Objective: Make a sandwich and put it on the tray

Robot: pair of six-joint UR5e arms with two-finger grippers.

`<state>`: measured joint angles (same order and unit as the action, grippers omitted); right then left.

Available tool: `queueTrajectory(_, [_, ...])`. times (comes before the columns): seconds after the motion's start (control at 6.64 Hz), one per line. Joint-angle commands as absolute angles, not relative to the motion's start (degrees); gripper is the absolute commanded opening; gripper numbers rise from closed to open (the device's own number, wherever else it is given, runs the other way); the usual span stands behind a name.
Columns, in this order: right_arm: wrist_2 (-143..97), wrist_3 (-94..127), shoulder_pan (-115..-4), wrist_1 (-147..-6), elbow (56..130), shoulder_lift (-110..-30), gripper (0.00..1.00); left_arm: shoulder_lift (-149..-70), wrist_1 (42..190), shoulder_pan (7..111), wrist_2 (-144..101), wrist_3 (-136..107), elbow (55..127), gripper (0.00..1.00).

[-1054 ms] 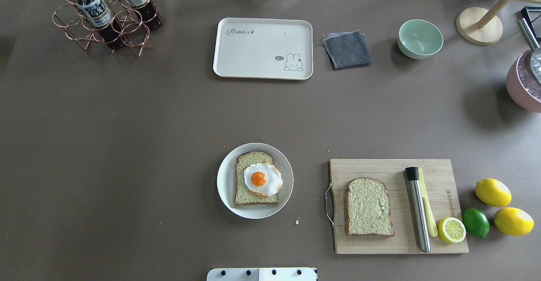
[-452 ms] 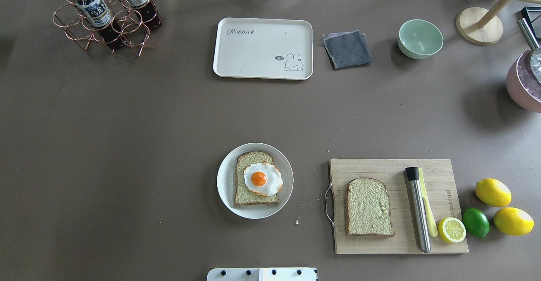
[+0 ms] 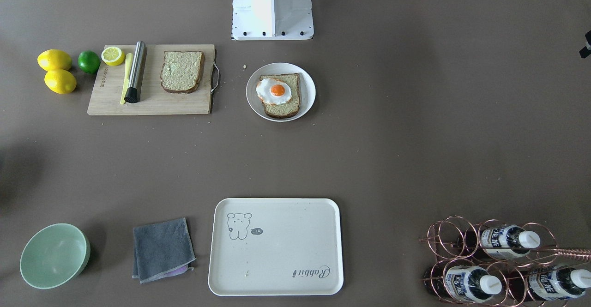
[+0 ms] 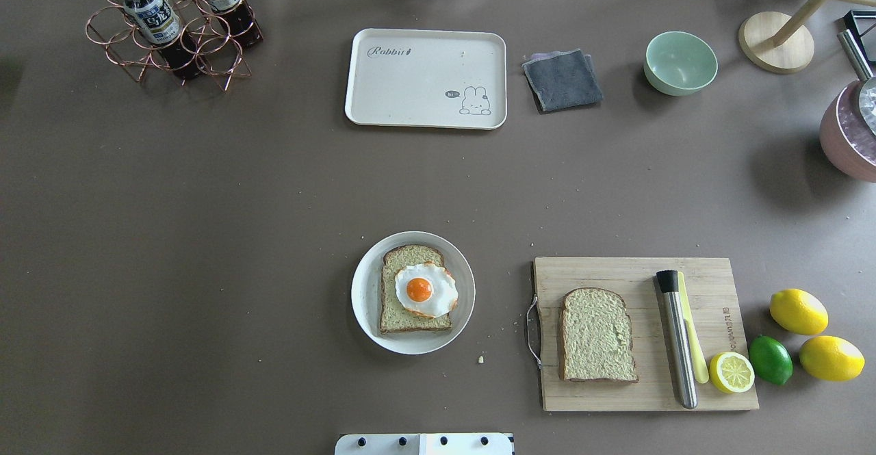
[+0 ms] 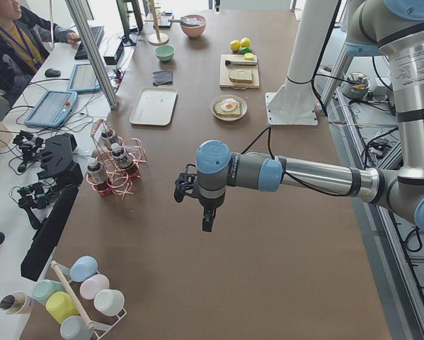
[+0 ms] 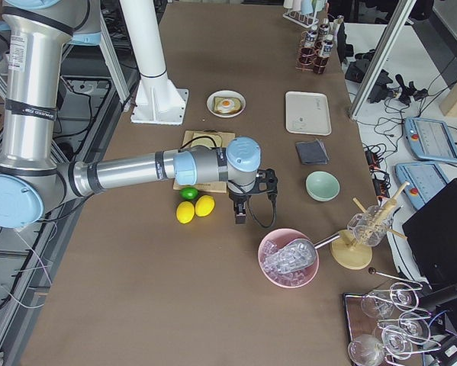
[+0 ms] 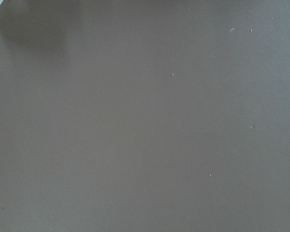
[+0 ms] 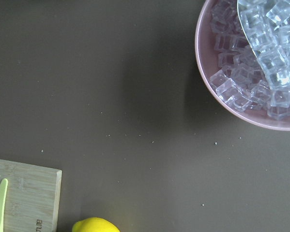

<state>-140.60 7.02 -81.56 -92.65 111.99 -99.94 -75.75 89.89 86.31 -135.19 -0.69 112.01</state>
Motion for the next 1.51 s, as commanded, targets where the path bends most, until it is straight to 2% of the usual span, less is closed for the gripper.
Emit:
queueTrajectory(0.0, [-140.6,14.5,-78.1,-92.6,115.8,-99.9,1.00,-75.8,90.9,86.3,-135.4,-1.0,111.6,0.98])
queueTrajectory(0.15, [-140.5,18.9,-76.1,-90.6,117.0,-99.8,1.00,-75.8,91.0,86.1,-135.4,-1.0,111.7,0.98])
queueTrajectory(0.45, [-139.6,39.9,-68.1,-73.8,116.5,-100.1,1.00,-75.8,91.6,85.9,-135.4,-1.0,111.6,0.98])
queueTrajectory(1.36, [-126.5,71.6,-44.7,-57.2,119.2,-99.2,1.00,-76.6,91.8,85.0,-135.4,-1.0,110.5,0.98])
